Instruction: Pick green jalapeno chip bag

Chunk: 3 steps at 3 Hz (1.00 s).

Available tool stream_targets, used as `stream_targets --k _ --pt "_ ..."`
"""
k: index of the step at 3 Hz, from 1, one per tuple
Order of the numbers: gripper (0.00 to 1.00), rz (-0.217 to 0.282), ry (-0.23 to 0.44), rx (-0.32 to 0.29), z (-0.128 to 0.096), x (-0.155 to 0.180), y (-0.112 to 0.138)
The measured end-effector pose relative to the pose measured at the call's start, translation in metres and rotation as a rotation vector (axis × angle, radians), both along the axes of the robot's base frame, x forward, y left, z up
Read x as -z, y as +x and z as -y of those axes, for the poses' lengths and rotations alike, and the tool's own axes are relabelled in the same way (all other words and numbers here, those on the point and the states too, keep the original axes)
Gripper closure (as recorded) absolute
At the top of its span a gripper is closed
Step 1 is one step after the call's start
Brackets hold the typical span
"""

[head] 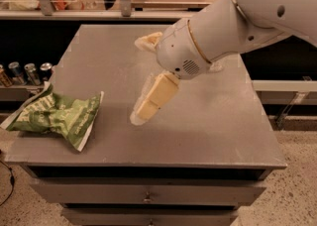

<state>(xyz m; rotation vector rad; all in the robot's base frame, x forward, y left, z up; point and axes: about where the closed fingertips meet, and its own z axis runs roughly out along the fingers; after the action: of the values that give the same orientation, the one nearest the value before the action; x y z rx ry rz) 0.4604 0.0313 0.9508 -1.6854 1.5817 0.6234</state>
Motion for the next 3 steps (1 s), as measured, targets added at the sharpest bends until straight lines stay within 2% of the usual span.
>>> stream_targets --k 1,2,3 --pt "0.00 0.001 -0.022 -0.032 -0.050 0.018 0.006" --pt "0.00 -0.017 -0.038 -0.042 -0.086 0.042 0.012" --pt "0.00 -0.017 -0.039 -0.043 -0.091 0.044 0.013"
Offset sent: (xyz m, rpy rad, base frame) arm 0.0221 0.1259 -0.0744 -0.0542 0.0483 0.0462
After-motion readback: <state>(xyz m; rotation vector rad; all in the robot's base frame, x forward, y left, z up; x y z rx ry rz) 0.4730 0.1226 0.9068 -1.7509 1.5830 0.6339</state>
